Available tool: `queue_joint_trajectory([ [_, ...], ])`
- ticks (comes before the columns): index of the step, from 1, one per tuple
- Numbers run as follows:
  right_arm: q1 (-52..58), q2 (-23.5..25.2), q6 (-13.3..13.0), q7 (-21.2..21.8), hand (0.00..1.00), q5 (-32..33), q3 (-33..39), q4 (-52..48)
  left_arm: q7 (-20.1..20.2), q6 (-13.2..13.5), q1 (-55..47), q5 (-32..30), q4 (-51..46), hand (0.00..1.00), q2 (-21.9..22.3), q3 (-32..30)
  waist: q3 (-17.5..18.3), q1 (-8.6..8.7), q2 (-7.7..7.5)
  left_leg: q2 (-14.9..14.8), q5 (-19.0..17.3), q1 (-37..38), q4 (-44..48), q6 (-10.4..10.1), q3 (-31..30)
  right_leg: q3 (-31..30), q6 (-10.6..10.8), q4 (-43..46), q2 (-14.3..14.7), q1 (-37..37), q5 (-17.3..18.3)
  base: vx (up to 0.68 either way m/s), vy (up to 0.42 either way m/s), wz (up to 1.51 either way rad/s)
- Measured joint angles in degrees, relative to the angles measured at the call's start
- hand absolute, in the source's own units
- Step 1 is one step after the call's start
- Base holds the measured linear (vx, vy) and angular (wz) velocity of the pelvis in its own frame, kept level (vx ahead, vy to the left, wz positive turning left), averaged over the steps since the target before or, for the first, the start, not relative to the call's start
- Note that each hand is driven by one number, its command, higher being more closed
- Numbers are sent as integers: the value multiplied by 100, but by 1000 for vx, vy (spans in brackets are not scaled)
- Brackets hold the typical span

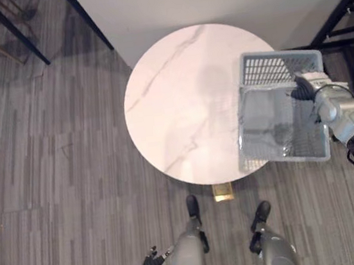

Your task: Pick vegetable in the basket

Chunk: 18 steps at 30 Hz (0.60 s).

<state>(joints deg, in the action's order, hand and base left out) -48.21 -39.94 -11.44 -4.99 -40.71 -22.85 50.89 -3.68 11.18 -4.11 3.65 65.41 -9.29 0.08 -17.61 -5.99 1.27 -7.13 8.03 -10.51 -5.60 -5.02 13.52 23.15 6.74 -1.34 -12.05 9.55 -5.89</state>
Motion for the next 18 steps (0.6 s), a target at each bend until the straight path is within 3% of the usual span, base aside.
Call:
queue_joint_trajectory([
  [2,454,-116,-144,141,100,3,-61,-680,23,-15,-5,-32,9,0,-66,-8,16,124,-57,-10,-12,89,0,-15,11,-26,2,1,8,-78,-1,6,8,-5],
  [6,1157,-414,-321,314,100,15,-85,-1637,142,-24,-10,-253,22,0,-210,-33,168,186,-210,-20,-33,196,1,-39,153,-185,23,1,14,-84,-14,9,6,-18],
  [10,2085,-659,-491,435,100,82,8,-2594,245,-50,-72,-295,70,0,-213,-40,559,302,-416,-23,-100,372,1,-48,372,-426,44,-3,21,-93,-27,30,3,-24],
  [13,2689,-774,-637,485,100,124,65,-3095,364,-48,-156,-506,80,0,-225,-36,879,464,-463,-22,-128,433,1,-54,475,-527,67,-44,26,-95,-42,32,3,-20],
  [18,3457,-884,-767,700,100,138,391,-3436,410,-47,-212,-682,165,0,-202,-45,1092,508,-410,-22,-189,575,-21,-87,646,-751,111,-65,35,-98,-47,-9,4,-22],
])
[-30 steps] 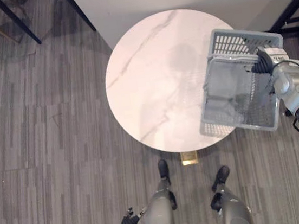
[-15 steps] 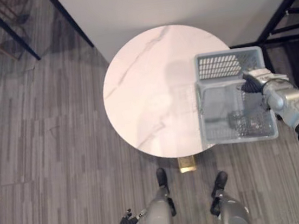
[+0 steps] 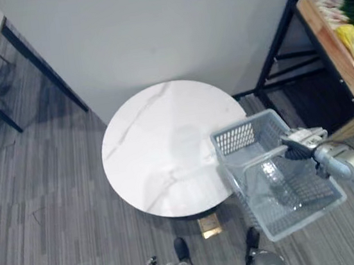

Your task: Pick vegetable in the basket

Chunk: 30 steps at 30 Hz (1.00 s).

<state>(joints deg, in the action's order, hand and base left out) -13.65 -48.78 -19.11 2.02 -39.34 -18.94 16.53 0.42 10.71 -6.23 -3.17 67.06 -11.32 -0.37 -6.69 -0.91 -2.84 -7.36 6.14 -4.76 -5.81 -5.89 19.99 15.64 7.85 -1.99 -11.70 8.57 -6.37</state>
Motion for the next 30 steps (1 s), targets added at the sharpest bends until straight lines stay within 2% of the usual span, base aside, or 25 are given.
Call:
queue_joint_trajectory([
  [2,329,0,-42,43,100,1,64,-61,0,1,-41,-32,81,0,16,-7,152,82,34,0,-43,3,-9,-33,18,-40,2,-16,1,4,25,-6,2,-4],
  [9,902,53,-44,81,100,1,356,-269,25,1,-214,-35,121,0,128,-236,300,104,101,-48,-181,281,41,-40,340,-475,32,-98,70,-95,6,24,-5,-21],
  [11,988,165,-43,78,100,1,458,-278,24,31,-238,-33,105,0,140,-350,301,104,88,-212,-608,55,812,-49,386,-580,5,-36,87,-110,30,58,-30,-35],
  [12,1001,198,-42,77,100,1,469,-280,18,47,-240,-33,79,0,170,-437,305,97,147,-379,-932,-125,1456,-43,382,-689,-7,87,158,-85,39,29,-40,-47],
  [13,1000,205,-41,75,100,1,469,-286,10,58,-244,-33,73,0,206,-468,291,56,182,-472,-1202,-240,1986,-77,-39,-845,-54,311,235,-10,108,13,-40,-64],
  [14,992,205,-41,72,100,1,472,-299,1,63,-249,-33,73,0,236,-487,284,7,204,-476,-1310,-263,2143,-126,-425,-938,-58,443,281,47,131,9,-33,-84],
  [15,995,203,-42,46,100,1,498,-362,1,58,-263,-36,74,0,285,-500,278,-32,263,-457,-1568,-221,2314,-303,-1102,-1102,-51,647,366,136,212,4,8,-90],
  [16,1006,206,-37,-4,100,0,522,-431,5,44,-264,-36,77,0,336,-498,266,2,326,-434,-1894,-105,2322,-417,-1497,-1263,-21,776,448,195,248,-2,68,-82],
  [17,1045,247,-35,-22,100,0,550,-462,13,39,-255,-37,76,0,334,-500,252,24,303,-412,-1955,-88,2335,-398,-1488,-1334,-10,820,435,220,255,-26,120,-54],
  [18,1235,298,-39,-22,100,-1,653,-565,18,36,-259,-41,72,0,250,-491,251,127,226,-363,-2009,-70,2408,-357,-1368,-1469,15,809,394,226,241,-40,116,-40],
  [21,1679,457,-40,-24,100,0,1096,-1059,6,42,-252,-43,50,0,132,-446,246,254,-28,-177,-2106,-137,2515,-211,-893,-1967,206,644,246,488,156,-99,152,-68],
  [22,1801,500,-32,-34,100,-2,1302,-1293,6,39,-241,-46,33,0,48,-420,251,280,-113,-95,-2169,-331,2705,-110,-601,-2203,197,591,182,725,160,-120,178,-97],
  [23,1851,505,-7,-34,100,-4,1396,-1398,14,32,-181,-48,24,0,-16,-343,248,353,-158,-22,-2192,-491,2838,25,-441,-2121,-158,478,75,865,283,-130,191,-111],
  [24,1847,532,86,-27,100,-12,1385,-1387,-3,34,-86,-50,30,0,-24,-225,237,394,-63,-47,-2063,-443,2461,236,-161,-1430,-1255,179,-3,887,977,-112,185,-121],
  [25,1786,578,112,-24,100,-21,1345,-1396,-5,47,-2,-56,31,0,33,-214,222,358,78,-218,-1855,-275,2115,334,245,-864,-1202,429,-20,999,895,-101,161,-143],
  [26,1714,605,111,-25,100,-30,1303,-1396,-19,45,40,-78,63,0,23,-233,189,313,105,-296,-1770,-205,1951,365,484,-497,-1096,1115,-27,1161,660,-53,133,-143],
  [28,1692,621,62,-26,100,-5,1297,-1391,-2,37,31,-169,95,0,-39,-157,163,305,56,-345,-1711,6,1826,428,1070,45,-1062,2138,-47,933,674,-9,139,-149],
  [29,1679,692,28,-26,100,4,1298,-1389,8,30,-10,-169,125,0,-55,-89,201,295,-27,-356,-1721,82,1832,449,1400,145,-1046,2396,-59,650,720,-8,90,-141],
  [30,1644,742,13,-24,100,3,1297,-1383,23,33,-11,-170,125,0,-53,-38,197,255,-49,-371,-1722,144,1811,450,1582,209,-976,2431,-56,538,837,-48,30,-149],
])
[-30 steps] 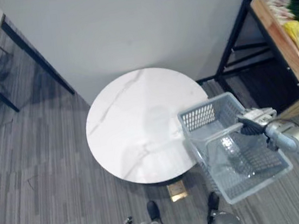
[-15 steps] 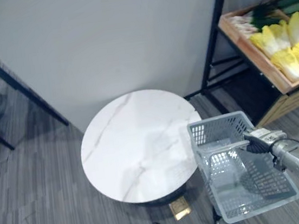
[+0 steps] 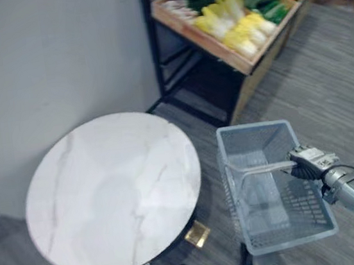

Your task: Pick vegetable in the basket

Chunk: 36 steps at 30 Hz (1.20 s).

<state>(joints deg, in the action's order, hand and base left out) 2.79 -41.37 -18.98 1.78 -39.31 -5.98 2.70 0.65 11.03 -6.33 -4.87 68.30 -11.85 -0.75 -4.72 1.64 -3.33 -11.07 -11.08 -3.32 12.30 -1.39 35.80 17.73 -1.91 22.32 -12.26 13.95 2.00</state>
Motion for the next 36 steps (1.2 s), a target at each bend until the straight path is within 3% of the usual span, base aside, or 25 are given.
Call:
queue_joint_trajectory([
  [3,-215,187,-12,4,100,-5,-25,40,88,3,31,-3,13,0,-44,61,2,-17,-7,-156,0,104,21,-2,685,263,-11,-108,-44,-126,35,-77,-40,-129],
  [5,-167,241,3,5,100,-5,-62,47,97,4,28,-5,31,0,3,120,5,-3,5,-224,3,266,36,-76,1115,410,226,-190,-31,-101,239,-64,-173,-81],
  [7,-162,274,2,5,100,-10,-79,44,94,2,58,-33,82,0,-25,134,114,-27,-29,-269,45,237,91,-244,1412,232,471,-919,244,-147,306,-29,-230,-89],
  [8,-198,293,22,5,100,-16,-79,54,83,-2,86,-34,137,0,8,124,130,-82,71,-381,90,203,69,-295,1511,170,530,-1219,408,-180,172,-25,-270,-108],
  [10,-139,421,38,2,100,-16,-81,41,83,0,78,-49,206,0,36,131,158,-33,159,-499,382,198,-139,-359,1717,417,322,-1848,657,-277,-191,-15,-259,-72],
  [14,92,603,105,2,100,-15,-79,20,67,-1,145,-109,234,0,42,90,166,4,181,-825,567,412,6,-430,1709,369,171,-2267,1076,-675,-369,22,-176,-26],
  [15,139,625,131,3,100,-15,-80,21,64,1,174,-113,225,0,40,75,166,-6,187,-1024,574,417,307,-422,1675,367,169,-2337,1169,-786,-368,-1,-83,-21],
  [17,139,642,130,2,100,-11,-134,21,71,8,170,-188,213,0,43,-20,146,-16,180,-1378,647,302,1199,-302,1207,163,106,-2472,1283,-1048,-365,5,-60,-34],
  [18,79,629,127,0,100,-10,-207,21,45,11,152,-217,208,0,29,-102,58,-61,89,-1361,560,-65,1868,-187,209,11,29,-2523,1239,-1219,-356,-5,-1,-64],
  [19,-46,618,130,-6,100,-11,-302,23,-34,13,148,-217,201,0,61,-125,52,-119,102,-922,194,-364,2032,-334,-853,-239,-27,-2514,1137,-1224,-310,-16,13,-81],
  [21,-179,610,125,-9,100,-7,-425,24,-54,18,143,-213,163,0,147,-134,18,-219,168,-432,-43,-556,1781,-348,-1646,-532,-32,-2537,1080,-1222,-277,-15,26,-91],
  [22,-189,608,118,-22,100,82,-536,23,-81,23,142,-213,158,0,189,-131,-30,-239,253,-104,-46,-648,1190,-368,-2109,-669,-26,-2513,1070,-1215,-274,-10,32,-76],
  [25,-201,594,110,-24,100,122,-631,23,-85,58,146,-210,49,0,282,-148,-141,-332,406,194,190,-697,-64,-365,-2627,-863,-19,-2515,1107,-1208,-269,-8,129,-57],
  [27,-224,584,112,-24,100,121,-643,34,-84,74,133,-213,-8,0,338,-185,-200,-359,527,258,622,-748,-352,-416,-2844,-891,17,-2521,1119,-1180,-251,82,202,-37],
  [30,-270,589,106,-25,100,157,-700,47,-92,101,161,-212,-25,0,302,-397,-290,-352,412,489,531,-871,-236,-224,-2780,-904,377,-2615,885,-1122,-382,152,199,-6],
  [33,-414,590,90,-24,100,158,-804,83,-91,82,124,-214,-51,0,306,-474,-299,-528,395,628,394,-872,79,104,-2672,-1109,573,-2774,732,-1236,-463,145,126,-26],
  [35,-411,596,58,-27,100,208,-802,107,-100,78,98,-214,-48,0,294,-483,-288,-541,420,717,171,-853,231,146,-2726,-1153,726,-2627,638,-1234,-300,189,148,-18],
  [36,-331,627,60,-27,100,201,-797,105,-106,77,51,-215,-47,0,295,-463,-279,-537,433,781,-56,-819,331,226,-2818,-1199,789,-2142,576,-1093,6,135,124,-3],
])
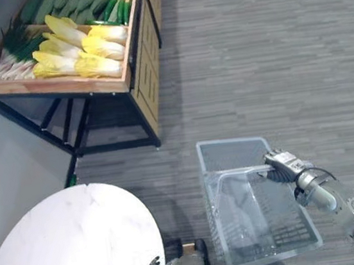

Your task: Pick vegetable in the basket

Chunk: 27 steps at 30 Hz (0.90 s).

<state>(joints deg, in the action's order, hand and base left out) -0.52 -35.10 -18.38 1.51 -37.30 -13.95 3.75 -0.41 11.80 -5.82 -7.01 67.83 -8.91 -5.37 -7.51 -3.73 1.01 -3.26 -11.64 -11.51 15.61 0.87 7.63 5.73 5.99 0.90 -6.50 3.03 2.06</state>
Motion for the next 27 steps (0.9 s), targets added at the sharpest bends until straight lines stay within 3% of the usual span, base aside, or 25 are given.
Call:
queue_joint_trajectory([
  [1,56,18,4,0,100,-6,5,0,-5,1,-8,0,1,0,-9,16,2,20,-18,45,-106,39,-4,8,-44,5,38,253,-46,62,146,175,151,-3],
  [2,129,19,15,2,100,-24,7,3,-28,-3,-4,1,13,0,-18,97,-13,36,-50,91,-259,144,-36,-20,-37,8,89,913,-97,302,380,143,107,-4],
  [3,194,19,28,3,100,-46,7,6,-58,-5,-8,1,16,0,-22,187,-12,38,-42,104,-308,240,-59,17,-26,14,-4,1919,-171,748,489,270,197,-2],
  [4,233,58,29,4,100,-120,5,2,-70,-6,-24,6,10,0,-147,398,-58,89,-113,166,-337,483,-78,157,-19,-10,-248,3573,-345,1413,321,245,156,5],
  [6,264,139,36,5,100,-125,8,23,-63,-12,-23,10,-10,0,-309,667,-154,201,-192,223,-412,820,-51,349,-59,-18,-283,4791,-550,1795,43,238,75,20],
  [7,274,244,38,-3,100,-124,14,46,-56,-39,-8,15,-11,0,-418,787,-186,217,-229,211,-489,1080,-64,471,-99,19,-473,5225,-544,1967,207,317,26,23],
  [9,270,353,29,-67,100,-118,55,42,-58,-63,58,42,-33,0,-466,817,-181,273,-236,140,-502,1291,-192,493,-244,273,-589,4934,-450,2148,285,318,-20,33],
  [11,183,450,41,-130,100,-116,231,46,-66,-71,261,197,-82,0,-459,826,-224,344,-171,7,-508,1447,-478,492,-457,731,-537,3378,-357,2293,245,380,-111,47],
  [12,155,454,48,-135,100,-116,261,51,-66,-74,297,198,-79,0,-444,834,-232,351,-159,-18,-513,1502,-548,484,-504,758,-443,2830,-334,2293,173,460,-162,36],
  [14,185,455,54,-176,100,-112,402,117,-69,-74,321,189,-168,0,-420,820,-222,378,-218,-38,-610,1747,-692,286,-620,366,107,585,-344,2170,-221,461,-218,45],
  [15,221,453,61,-176,100,-114,441,120,-70,-70,317,188,-181,0,-421,816,-220,387,-237,-39,-676,1818,-689,169,-686,251,124,379,-376,2153,-231,462,-294,61],
  [16,267,454,83,-176,100,-116,467,119,-77,-69,288,186,-180,0,-428,763,-180,431,-324,-62,-818,2010,-689,-75,-768,110,122,316,-491,2137,-229,500,-351,64],
  [17,305,439,96,-175,100,-152,479,130,-94,-70,248,185,-178,0,-390,688,-157,470,-276,-188,-940,2130,-617,-236,-892,93,141,560,-488,2157,-725,509,-364,61],
  [18,312,432,115,-173,100,-223,506,132,-104,-67,241,185,-168,0,-338,667,-149,470,-146,-303,-935,2117,-486,-237,-1002,170,118,797,-406,2195,-811,529,-364,56],
  [19,385,430,156,-167,100,-295,532,134,-104,-59,188,183,-143,0,-270,658,-72,484,39,-545,-796,1903,-41,-428,-1226,331,35,1165,-263,2272,-815,415,-290,40],
  [20,432,430,157,-155,100,-295,568,138,-109,-53,168,183,-116,0,-215,607,-44,477,109,-643,-685,1794,212,-530,-1324,433,-171,1348,-197,2289,-675,534,-376,34],
  [21,432,436,170,-139,100,-293,622,140,-109,-57,132,183,-39,0,-116,488,-34,443,165,-764,-323,1557,740,-574,-1463,556,-364,1657,-96,2246,-422,558,-399,24],
  [23,452,425,182,-136,100,-287,730,138,-96,-92,80,181,52,0,-9,448,-43,477,154,-823,684,1102,1808,-604,-1482,755,-532,1878,-67,1959,-33,583,-382,34],
  [24,500,394,199,-136,100,-281,750,138,-56,-97,12,192,23,0,20,373,-66,419,113,-855,1579,814,2537,-696,-1459,836,-628,1791,-62,1559,141,582,-328,33],
  [26,575,337,250,-137,100,-272,813,134,-52,-61,2,185,-97,0,5,380,-111,311,45,-972,1312,324,3678,-544,-1085,883,-678,1406,-21,868,309,620,-306,25],
  [27,598,337,288,-139,100,-271,854,135,-47,-62,-4,184,-162,0,-2,377,-127,257,21,-959,968,58,4067,-360,-801,925,-734,1114,-17,421,427,436,-181,20],
])
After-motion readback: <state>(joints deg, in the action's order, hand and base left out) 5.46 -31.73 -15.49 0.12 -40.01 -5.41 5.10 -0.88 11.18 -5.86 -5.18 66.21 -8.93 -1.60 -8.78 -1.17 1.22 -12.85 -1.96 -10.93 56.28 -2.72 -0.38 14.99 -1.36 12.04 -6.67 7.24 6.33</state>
